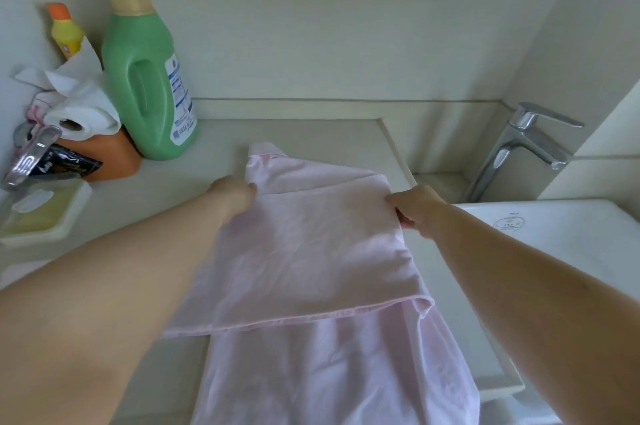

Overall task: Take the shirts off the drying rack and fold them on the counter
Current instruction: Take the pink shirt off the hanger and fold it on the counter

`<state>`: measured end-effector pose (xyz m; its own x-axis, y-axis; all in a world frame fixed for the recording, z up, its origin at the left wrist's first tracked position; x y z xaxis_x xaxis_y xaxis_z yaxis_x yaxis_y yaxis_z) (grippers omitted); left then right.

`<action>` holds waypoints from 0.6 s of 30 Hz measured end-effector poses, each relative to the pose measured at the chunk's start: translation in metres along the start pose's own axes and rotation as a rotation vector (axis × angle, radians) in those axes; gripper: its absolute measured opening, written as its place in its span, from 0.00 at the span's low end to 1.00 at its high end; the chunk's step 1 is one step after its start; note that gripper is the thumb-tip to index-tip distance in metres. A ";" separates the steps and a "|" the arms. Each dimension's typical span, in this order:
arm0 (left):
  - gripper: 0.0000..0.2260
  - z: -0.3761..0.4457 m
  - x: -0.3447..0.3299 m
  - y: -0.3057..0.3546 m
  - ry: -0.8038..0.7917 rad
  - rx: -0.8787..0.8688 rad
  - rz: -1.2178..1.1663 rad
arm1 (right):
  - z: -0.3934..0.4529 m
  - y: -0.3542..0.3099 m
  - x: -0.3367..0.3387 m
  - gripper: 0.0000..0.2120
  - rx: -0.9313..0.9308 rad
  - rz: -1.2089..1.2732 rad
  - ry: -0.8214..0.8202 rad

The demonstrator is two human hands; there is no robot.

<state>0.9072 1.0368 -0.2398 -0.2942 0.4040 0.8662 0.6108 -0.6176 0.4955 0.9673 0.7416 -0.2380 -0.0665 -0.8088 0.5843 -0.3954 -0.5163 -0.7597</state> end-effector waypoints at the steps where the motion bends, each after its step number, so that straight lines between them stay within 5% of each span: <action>1: 0.20 0.005 -0.003 0.002 -0.013 0.042 -0.051 | 0.007 -0.007 -0.006 0.13 0.003 0.009 -0.012; 5: 0.18 0.031 -0.013 0.008 -0.074 0.124 -0.115 | 0.028 -0.034 -0.036 0.14 -0.031 0.111 -0.135; 12: 0.16 0.078 0.004 0.013 0.257 -0.207 0.027 | 0.071 -0.086 -0.057 0.10 0.478 -0.148 0.149; 18: 0.30 0.080 -0.012 -0.010 0.210 -0.100 0.302 | 0.078 -0.075 -0.074 0.27 0.387 -0.380 0.077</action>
<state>0.9633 1.0922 -0.2608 -0.2622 0.0527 0.9636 0.6217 -0.7544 0.2105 1.0735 0.8185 -0.2465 -0.0572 -0.5295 0.8463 -0.0392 -0.8459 -0.5319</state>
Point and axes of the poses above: each hand's wrist, its own z-axis towards the middle knuckle, its own x-axis out of the back of the hand, y = z × x, the point moved 3 cm from there along z, towards the middle knuckle, and after that the axes turned 14 degrees about y, right-handed, at the moved point
